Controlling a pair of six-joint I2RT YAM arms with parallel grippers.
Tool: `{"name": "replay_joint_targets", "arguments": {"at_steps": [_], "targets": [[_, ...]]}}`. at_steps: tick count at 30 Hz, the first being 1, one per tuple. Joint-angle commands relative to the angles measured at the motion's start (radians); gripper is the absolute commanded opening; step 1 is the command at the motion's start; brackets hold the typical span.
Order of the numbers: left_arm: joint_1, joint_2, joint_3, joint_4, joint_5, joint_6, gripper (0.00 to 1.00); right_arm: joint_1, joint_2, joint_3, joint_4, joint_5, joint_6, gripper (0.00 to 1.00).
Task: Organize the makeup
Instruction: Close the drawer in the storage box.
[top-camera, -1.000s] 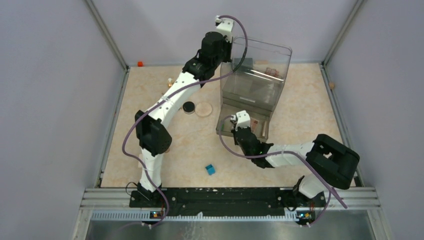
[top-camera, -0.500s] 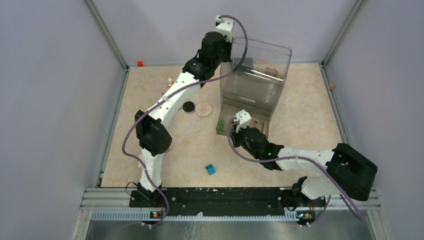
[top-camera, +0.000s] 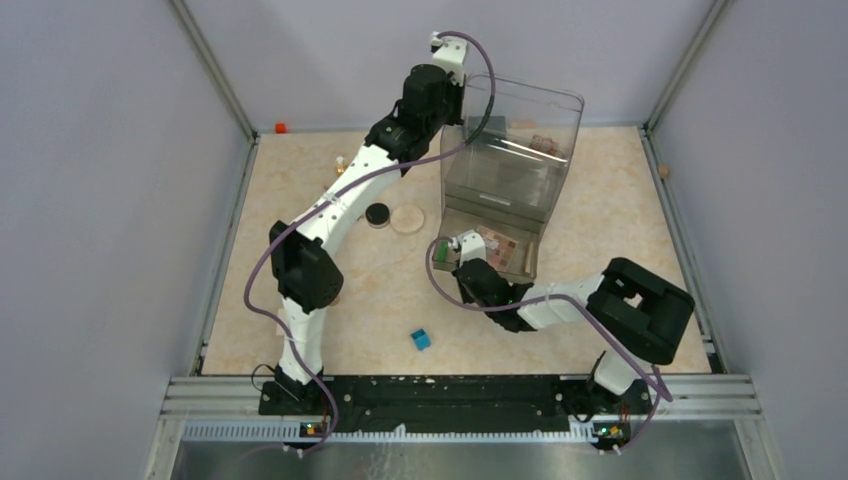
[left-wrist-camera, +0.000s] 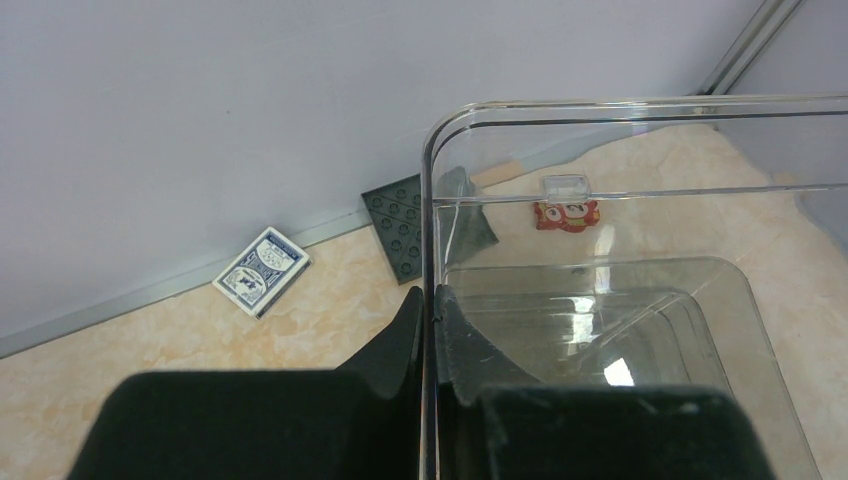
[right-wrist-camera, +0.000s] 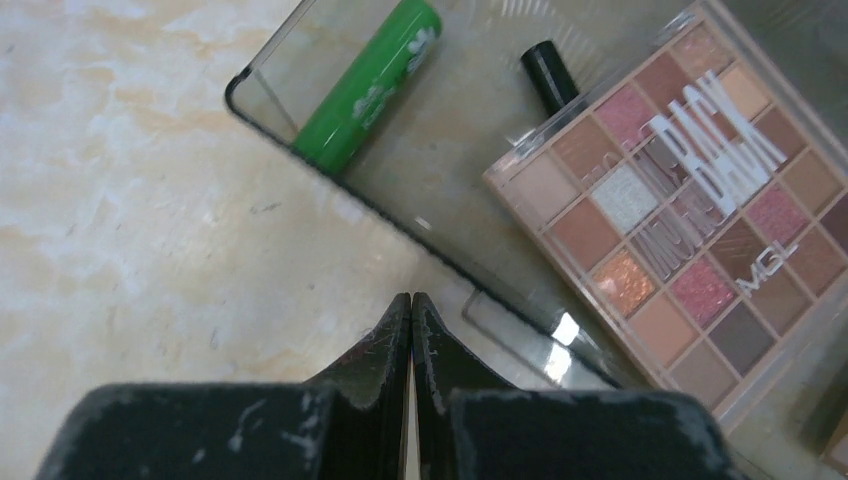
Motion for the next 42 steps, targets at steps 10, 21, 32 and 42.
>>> {"name": "replay_joint_targets", "arguments": {"at_steps": [10, 21, 32, 42], "targets": [[-0.02, -0.042, -0.044, -0.073, 0.021, 0.003, 0.0, -0.04, 0.162, 0.207, -0.004, 0.419, -0.011, 0.0], [-0.02, -0.038, -0.048, -0.067, 0.017, 0.004, 0.0, -0.152, 0.192, 0.188, -0.015, 0.448, -0.059, 0.0], [-0.02, -0.046, -0.065, -0.067, 0.02, 0.003, 0.0, -0.195, 0.254, 0.208, 0.188, 0.539, -0.244, 0.0], [-0.02, -0.054, -0.079, -0.065, 0.019, 0.003, 0.0, -0.205, 0.344, 0.161, 0.663, 0.677, -0.614, 0.0]]}}
